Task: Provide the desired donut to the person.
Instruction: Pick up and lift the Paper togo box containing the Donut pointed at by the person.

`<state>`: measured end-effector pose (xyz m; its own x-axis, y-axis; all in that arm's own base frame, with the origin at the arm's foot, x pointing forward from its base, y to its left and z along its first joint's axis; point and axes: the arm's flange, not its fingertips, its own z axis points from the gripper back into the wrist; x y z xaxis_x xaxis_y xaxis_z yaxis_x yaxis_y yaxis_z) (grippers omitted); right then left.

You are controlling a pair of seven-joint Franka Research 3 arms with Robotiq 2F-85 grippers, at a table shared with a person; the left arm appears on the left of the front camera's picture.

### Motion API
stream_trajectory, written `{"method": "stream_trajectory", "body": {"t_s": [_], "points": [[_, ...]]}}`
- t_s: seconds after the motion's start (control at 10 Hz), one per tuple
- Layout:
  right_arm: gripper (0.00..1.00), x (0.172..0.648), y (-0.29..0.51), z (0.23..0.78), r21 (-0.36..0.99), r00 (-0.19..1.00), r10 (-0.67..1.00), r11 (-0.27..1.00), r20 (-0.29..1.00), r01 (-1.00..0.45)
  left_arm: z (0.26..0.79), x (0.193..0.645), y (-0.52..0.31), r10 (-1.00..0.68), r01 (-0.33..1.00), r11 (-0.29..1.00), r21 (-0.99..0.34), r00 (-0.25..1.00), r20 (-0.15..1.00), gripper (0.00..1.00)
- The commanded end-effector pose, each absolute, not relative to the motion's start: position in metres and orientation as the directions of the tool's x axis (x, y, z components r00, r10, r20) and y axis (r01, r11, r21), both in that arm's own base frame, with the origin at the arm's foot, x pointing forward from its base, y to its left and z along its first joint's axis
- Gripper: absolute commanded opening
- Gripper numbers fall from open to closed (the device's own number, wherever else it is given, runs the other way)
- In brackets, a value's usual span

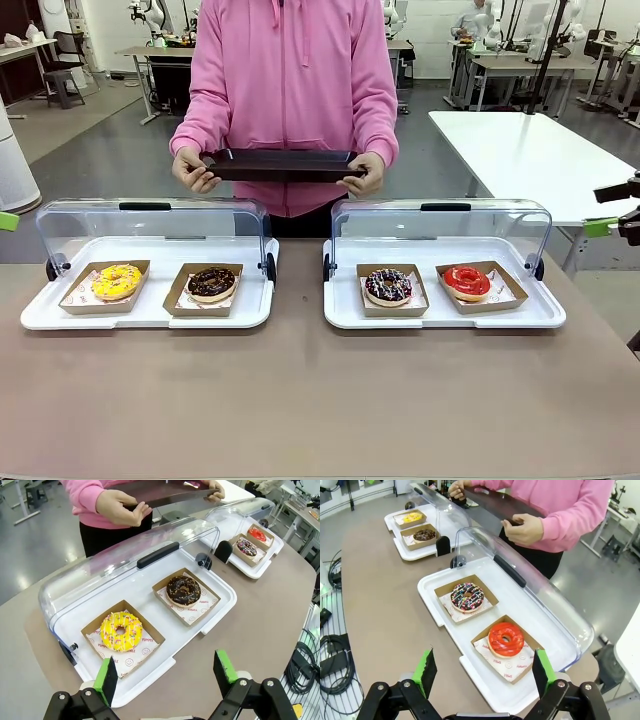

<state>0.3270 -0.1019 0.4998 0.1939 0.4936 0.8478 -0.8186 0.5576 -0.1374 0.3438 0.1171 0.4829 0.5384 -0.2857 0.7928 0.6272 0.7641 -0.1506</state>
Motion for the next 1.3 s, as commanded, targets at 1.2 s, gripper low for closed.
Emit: {"method": "stream_trajectory", "body": {"t_s": [1.2], "points": [[1.0,0.3269,-0.1036,0.4996,-0.133,0.195,0.488,0.56,0.851,-0.818,0.4843,0.3432,0.1177,-0.283,0.628,0.763,-0.15,0.534,0.797,1.0]]}}
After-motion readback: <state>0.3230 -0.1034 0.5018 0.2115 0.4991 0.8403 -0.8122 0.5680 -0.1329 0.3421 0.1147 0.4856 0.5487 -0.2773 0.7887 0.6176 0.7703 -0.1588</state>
